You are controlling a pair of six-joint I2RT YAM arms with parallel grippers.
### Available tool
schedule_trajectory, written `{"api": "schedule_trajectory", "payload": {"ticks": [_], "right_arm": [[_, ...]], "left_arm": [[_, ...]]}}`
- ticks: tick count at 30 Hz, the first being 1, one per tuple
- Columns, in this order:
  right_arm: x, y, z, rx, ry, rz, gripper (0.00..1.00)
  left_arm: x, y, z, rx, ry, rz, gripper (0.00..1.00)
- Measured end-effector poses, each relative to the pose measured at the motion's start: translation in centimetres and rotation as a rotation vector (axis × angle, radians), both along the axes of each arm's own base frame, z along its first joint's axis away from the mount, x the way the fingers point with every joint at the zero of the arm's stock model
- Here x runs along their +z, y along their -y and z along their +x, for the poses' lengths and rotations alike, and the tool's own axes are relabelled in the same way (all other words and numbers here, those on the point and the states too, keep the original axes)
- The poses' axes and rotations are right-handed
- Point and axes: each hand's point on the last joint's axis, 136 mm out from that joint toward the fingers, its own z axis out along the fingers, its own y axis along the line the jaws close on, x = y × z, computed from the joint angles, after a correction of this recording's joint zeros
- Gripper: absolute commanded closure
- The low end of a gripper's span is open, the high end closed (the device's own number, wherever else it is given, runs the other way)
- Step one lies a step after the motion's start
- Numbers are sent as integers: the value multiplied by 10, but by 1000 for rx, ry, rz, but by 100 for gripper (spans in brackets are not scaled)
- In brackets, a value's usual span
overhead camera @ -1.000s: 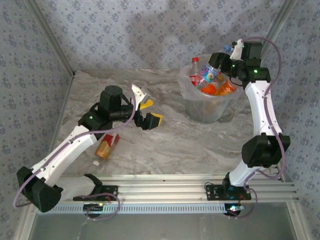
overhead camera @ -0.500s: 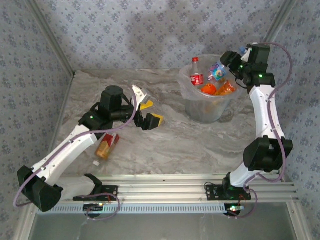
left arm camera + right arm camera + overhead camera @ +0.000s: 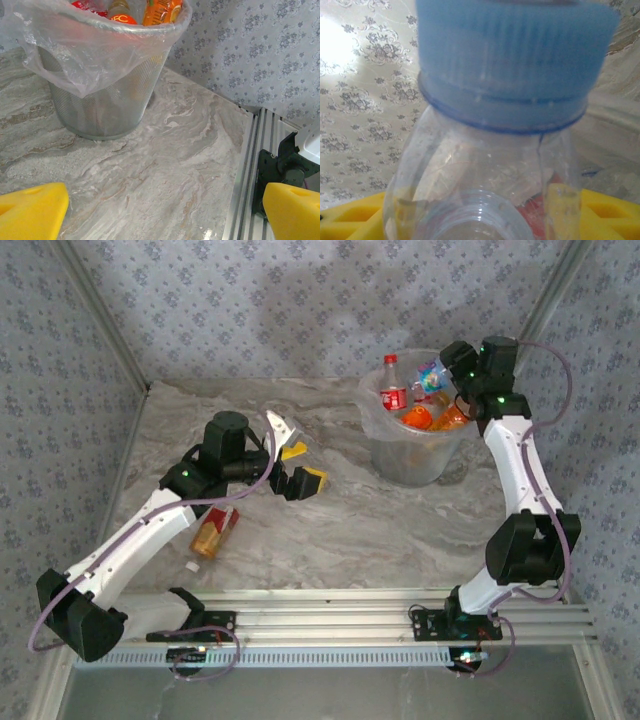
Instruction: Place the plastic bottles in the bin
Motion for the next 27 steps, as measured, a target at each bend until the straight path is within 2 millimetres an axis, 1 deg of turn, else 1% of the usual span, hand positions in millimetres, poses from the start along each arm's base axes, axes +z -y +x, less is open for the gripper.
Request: {"api": "schedule_trajectory", "payload": {"ticks": [5,12,14,17,19,24,27], "right_arm": [[3,0,2,-27,15,14,23],[-1,10,1,-71,5,0,14],[-3,13,-2,-78,-5,-11,13],[-1,23,-12,-95,-22,-35,12],[5,30,-21,-110,-22,-53,12],[30,49,-53,-141,6,-121,13],[46,57,-67,-140,37,-165,13]], "left_arm": [[-1,0,0,0,-2,2,0],[-1,0,0,-4,7,5,0],[-1,0,0,-4,8,5,0],[-1,0,0,-4,8,5,0],[-1,0,0,-5,8,5,0],[-1,0,0,-5,8,5,0],[-1,0,0,-4,8,7,0]]}}
